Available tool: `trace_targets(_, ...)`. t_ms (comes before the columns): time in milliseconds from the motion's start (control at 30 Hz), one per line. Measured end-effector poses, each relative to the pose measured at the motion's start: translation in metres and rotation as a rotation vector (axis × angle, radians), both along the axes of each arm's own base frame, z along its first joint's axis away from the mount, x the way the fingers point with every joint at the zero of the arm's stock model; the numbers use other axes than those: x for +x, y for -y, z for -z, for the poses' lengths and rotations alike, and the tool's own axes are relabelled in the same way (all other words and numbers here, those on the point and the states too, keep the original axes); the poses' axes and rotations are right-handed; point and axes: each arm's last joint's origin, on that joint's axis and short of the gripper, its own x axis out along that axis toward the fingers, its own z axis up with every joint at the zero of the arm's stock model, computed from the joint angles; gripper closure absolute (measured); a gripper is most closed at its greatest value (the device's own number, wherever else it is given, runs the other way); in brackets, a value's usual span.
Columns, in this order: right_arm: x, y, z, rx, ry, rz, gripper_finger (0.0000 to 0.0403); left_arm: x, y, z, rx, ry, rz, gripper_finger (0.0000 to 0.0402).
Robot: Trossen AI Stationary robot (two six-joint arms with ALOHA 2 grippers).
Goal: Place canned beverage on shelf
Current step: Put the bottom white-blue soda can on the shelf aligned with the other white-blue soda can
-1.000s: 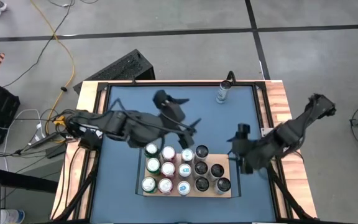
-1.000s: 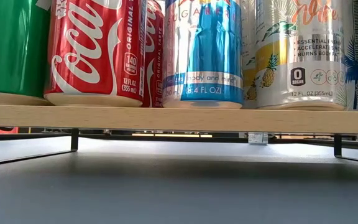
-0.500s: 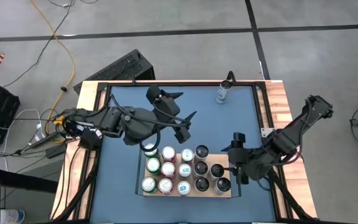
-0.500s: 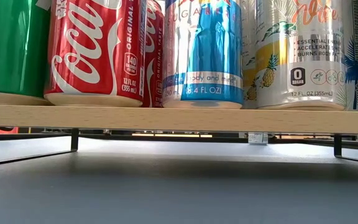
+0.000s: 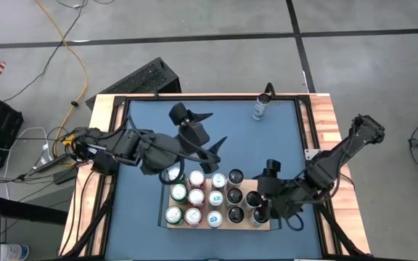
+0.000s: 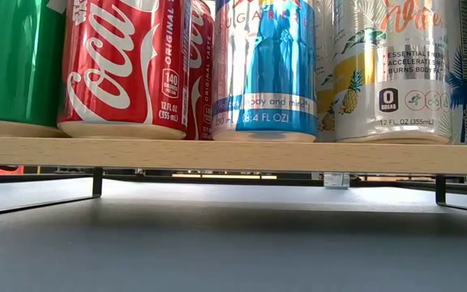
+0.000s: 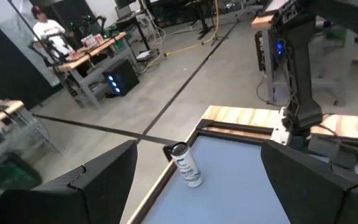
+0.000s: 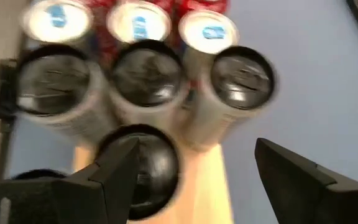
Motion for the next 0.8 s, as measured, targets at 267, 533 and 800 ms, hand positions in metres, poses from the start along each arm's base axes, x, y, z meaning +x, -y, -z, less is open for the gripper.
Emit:
trace_targets(267,-0.011,0.009,0.003,-0.027,-0.077,0.074,0.0102,-0.001,0.001,0.000,0.056,-0.039,-0.003,0.0072)
trace_targets(533,-0.014,0.013,0.004,-0.080,-0.088,0.104,0.0102,0.000,0.000,0.000,0.085,-0.061,-0.002,0.0072)
trace_targets(800,-0.013,0.010,0.001,-0.058,-0.070,0.104,0.0102,-0.001,0.000,0.000,0.103,-0.075,0.001,0.0072)
